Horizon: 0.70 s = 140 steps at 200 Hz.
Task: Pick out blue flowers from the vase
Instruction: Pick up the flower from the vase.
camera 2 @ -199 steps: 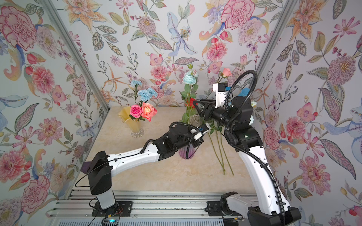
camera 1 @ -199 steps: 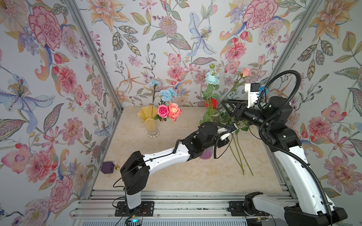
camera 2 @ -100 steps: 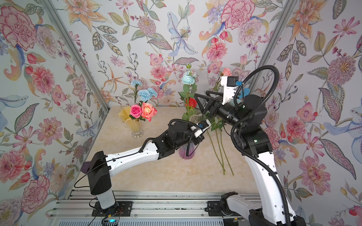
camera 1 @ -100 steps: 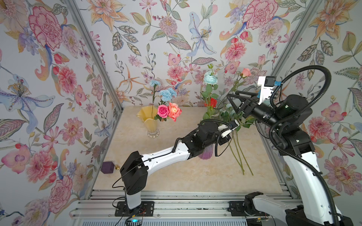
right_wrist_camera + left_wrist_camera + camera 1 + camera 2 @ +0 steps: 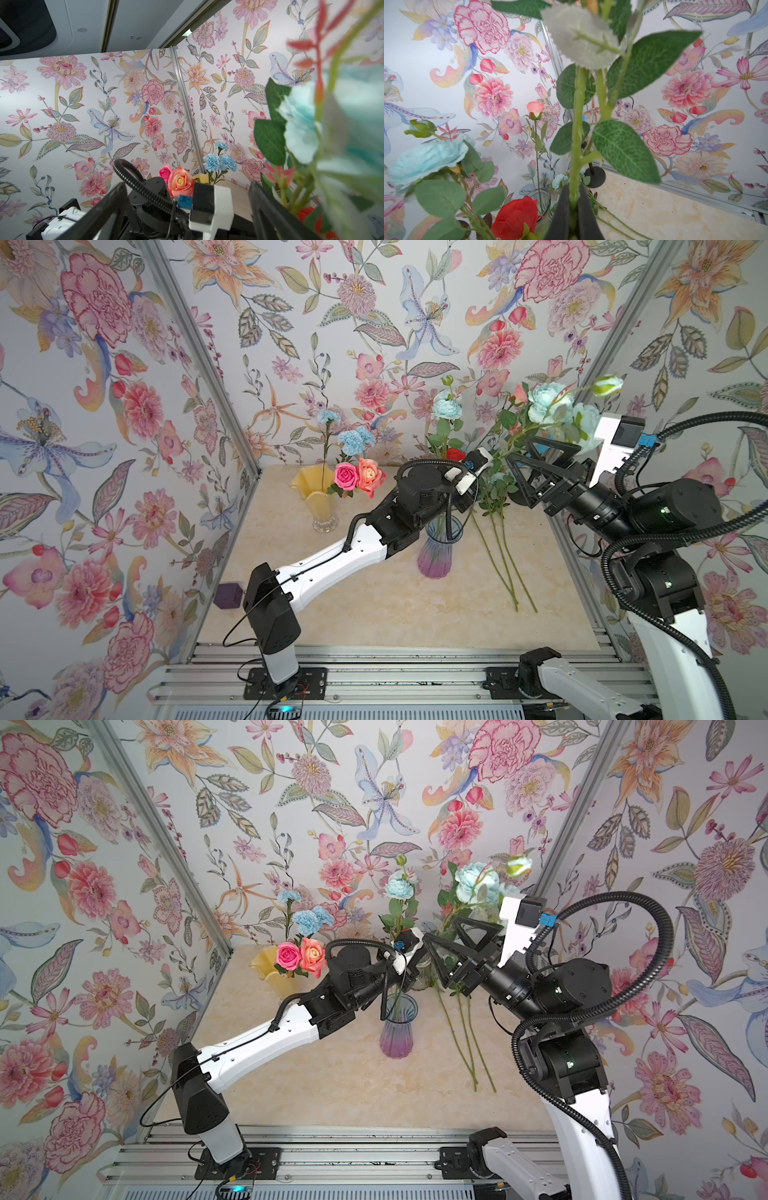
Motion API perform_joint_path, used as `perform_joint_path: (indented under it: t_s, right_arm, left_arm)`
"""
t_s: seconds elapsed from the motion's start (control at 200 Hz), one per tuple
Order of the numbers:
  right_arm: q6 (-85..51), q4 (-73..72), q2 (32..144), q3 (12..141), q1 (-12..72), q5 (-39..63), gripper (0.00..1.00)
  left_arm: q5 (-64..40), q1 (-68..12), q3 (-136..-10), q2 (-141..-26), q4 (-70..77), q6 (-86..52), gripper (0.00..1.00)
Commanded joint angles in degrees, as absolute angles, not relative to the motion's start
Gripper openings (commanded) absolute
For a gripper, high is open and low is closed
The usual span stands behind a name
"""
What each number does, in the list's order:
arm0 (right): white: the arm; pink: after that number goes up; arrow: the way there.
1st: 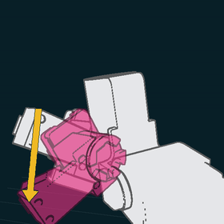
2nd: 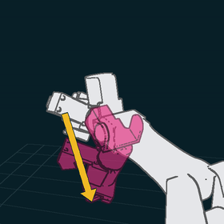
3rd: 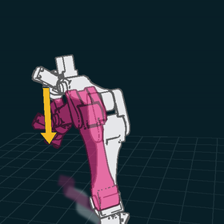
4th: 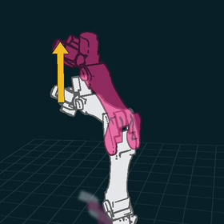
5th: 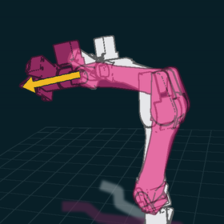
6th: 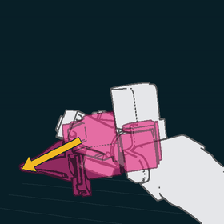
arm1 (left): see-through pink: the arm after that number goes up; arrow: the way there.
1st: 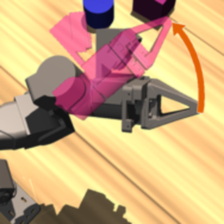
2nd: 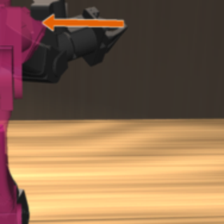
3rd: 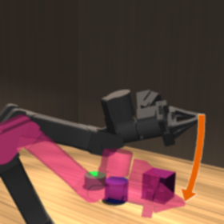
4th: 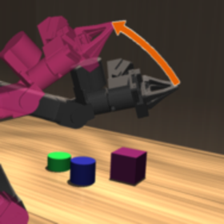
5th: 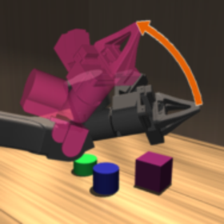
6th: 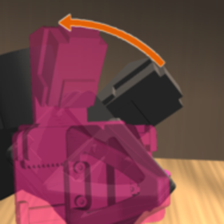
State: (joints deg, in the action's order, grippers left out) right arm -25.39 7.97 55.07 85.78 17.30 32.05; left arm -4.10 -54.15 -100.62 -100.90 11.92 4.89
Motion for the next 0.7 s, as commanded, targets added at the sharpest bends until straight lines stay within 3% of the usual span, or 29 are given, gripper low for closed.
perform_joint_path:
  t_s: [0.0, 0.375, 0.696]
  right_arm:
    - [-25.5, 6.6, 53.3, 81.9, 17.6, 32.9, 0.93]
    - [-20.9, 9.5, 46.4, 68.8, 17.4, 23.9, 0.98]
    - [-17.8, 2.2, 47.7, 51.9, 16.7, 14.4, 0.98]
  left_arm:
    - [-4.9, -53.1, -106.4, -99.5, 11.4, 4.3, 0.0]
    - [-3.2, -52.2, -125.8, -102.3, -1.8, 2.9, 0.0]
    - [-0.8, -51.6, -127.8, -99.2, -9.6, 0.3, 0.0]
